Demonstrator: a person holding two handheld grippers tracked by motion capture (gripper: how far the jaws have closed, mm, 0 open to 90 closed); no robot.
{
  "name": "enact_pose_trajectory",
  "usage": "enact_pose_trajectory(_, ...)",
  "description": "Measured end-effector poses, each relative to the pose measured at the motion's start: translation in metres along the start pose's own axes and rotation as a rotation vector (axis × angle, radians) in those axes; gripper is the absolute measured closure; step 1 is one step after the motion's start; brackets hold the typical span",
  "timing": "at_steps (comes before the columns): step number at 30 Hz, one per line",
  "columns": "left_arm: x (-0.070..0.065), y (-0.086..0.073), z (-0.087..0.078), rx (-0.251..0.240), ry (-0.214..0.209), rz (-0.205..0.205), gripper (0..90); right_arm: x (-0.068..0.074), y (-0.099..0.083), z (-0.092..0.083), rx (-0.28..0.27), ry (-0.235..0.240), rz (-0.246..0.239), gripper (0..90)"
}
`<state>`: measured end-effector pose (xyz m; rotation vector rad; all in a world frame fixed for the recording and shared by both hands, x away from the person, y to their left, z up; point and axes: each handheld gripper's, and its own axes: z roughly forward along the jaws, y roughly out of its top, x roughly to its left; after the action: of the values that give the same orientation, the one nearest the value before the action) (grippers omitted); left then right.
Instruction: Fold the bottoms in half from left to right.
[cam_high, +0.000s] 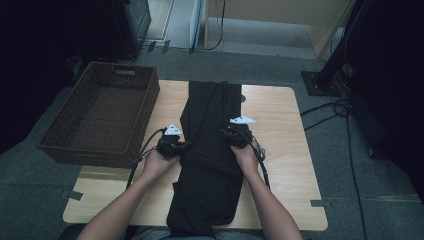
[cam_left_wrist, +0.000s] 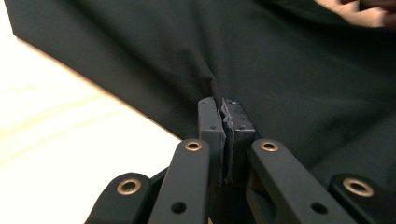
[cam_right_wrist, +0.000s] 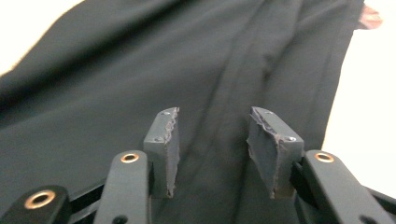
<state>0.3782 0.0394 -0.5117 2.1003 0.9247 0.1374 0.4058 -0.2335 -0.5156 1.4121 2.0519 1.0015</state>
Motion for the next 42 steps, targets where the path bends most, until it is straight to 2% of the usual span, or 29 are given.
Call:
enact_pose_trajectory(2, -0.001, -0.003, -0.005, 0.001, -0.021, -0.015, 88.2, 0.0, 0.0, 0.004, 0.023, -0.034, -0.031, 58.7)
enact_pose_trajectory(3, -0.002, -0.005, -0.007, 0.004, -0.02, -0.014, 88.2, -0.001, 0.0, 0.004, 0.024, -0.029, -0.038, 70.7)
enact_pose_trajectory(5, -0.004, -0.008, -0.013, 0.009, -0.016, -0.015, 88.2, -0.001, 0.001, -0.001, 0.054, -0.084, -0.078, 86.7)
enact_pose_trajectory(6, -0.005, -0.01, -0.016, 0.012, -0.021, -0.021, 88.2, -0.003, 0.0, -0.005, 0.054, -0.085, -0.102, 88.0)
enact_pose_trajectory(7, -0.006, -0.012, -0.019, 0.009, -0.031, -0.034, 88.2, -0.005, -0.002, -0.009, 0.055, -0.07, -0.103, 88.6)
enact_pose_trajectory(9, -0.009, -0.015, -0.024, 0.015, -0.045, -0.045, 88.2, -0.009, -0.007, -0.019, 0.059, -0.027, -0.076, 88.3)
enact_pose_trajectory(10, -0.012, -0.015, -0.026, 0.02, -0.049, -0.045, 88.2, -0.011, -0.011, -0.025, 0.058, -0.014, -0.066, 86.5)
enact_pose_trajectory(11, -0.014, -0.016, -0.028, 0.028, -0.043, -0.034, 88.2, -0.012, -0.015, -0.032, 0.044, -0.02, -0.061, 82.0)
enact_pose_trajectory(13, -0.015, -0.018, -0.029, 0.036, -0.03, -0.026, 88.1, -0.017, -0.022, -0.043, 0.003, -0.072, -0.048, 71.5)
enact_pose_trajectory(15, -0.014, -0.021, -0.028, 0.025, -0.037, -0.052, 88.1, -0.023, -0.023, -0.048, -0.036, -0.032, -0.018, 64.6)
enact_pose_trajectory(17, -0.013, -0.023, -0.026, 0.018, -0.041, -0.068, 88.0, -0.024, -0.021, -0.047, -0.061, 0.002, -0.013, 57.2)
enact_pose_trajectory(20, -0.013, -0.025, -0.022, 0.025, -0.032, -0.056, 87.8, -0.02, -0.013, -0.035, -0.06, 0.059, 0.01, 50.8)
enact_pose_trajectory(24, -0.013, -0.024, -0.023, 0.017, -0.044, -0.064, 87.8, -0.01, -0.002, -0.012, -0.04, 0.063, 0.005, 43.8)
enact_pose_trajectory(27, -0.014, -0.025, -0.024, 0.006, -0.048, -0.069, 87.9, -0.003, 0.007, 0.002, -0.037, 0.021, -0.034, 40.9)
enact_pose_trajectory(29, -0.014, -0.025, -0.025, -0.002, -0.049, -0.073, 87.9, 0.0, 0.013, 0.011, -0.021, -0.002, -0.042, 40.4)
enact_pose_trajectory(31, -0.014, -0.025, -0.026, -0.008, -0.051, -0.078, 87.9, 0.002, 0.018, 0.018, 0.007, -0.032, -0.062, 39.6)
enact_pose_trajectory(34, -0.015, -0.025, -0.027, -0.01, -0.049, -0.086, 87.9, 0.005, 0.02, 0.026, 0.046, -0.05, -0.078, 40.0)
enact_pose_trajectory(35, -0.015, -0.026, -0.026, -0.012, -0.048, -0.088, 87.9, 0.004, 0.02, 0.028, 0.037, -0.039, -0.068, 41.9)
enact_pose_trajectory(37, -0.017, -0.026, -0.026, -0.012, -0.05, -0.091, 87.9, 0.0, 0.019, 0.029, 0.033, 0.005, -0.01, 46.1)
enact_pose_trajectory(38, -0.018, -0.027, -0.025, -0.012, -0.05, -0.09, 87.9, -0.001, 0.018, 0.03, 0.016, 0.002, -0.003, 49.2)
enact_pose_trajectory(42, -0.019, -0.027, -0.026, -0.009, -0.052, -0.088, 87.8, 0.0, 0.017, 0.029, 0.001, 0.019, -0.015, 77.8)
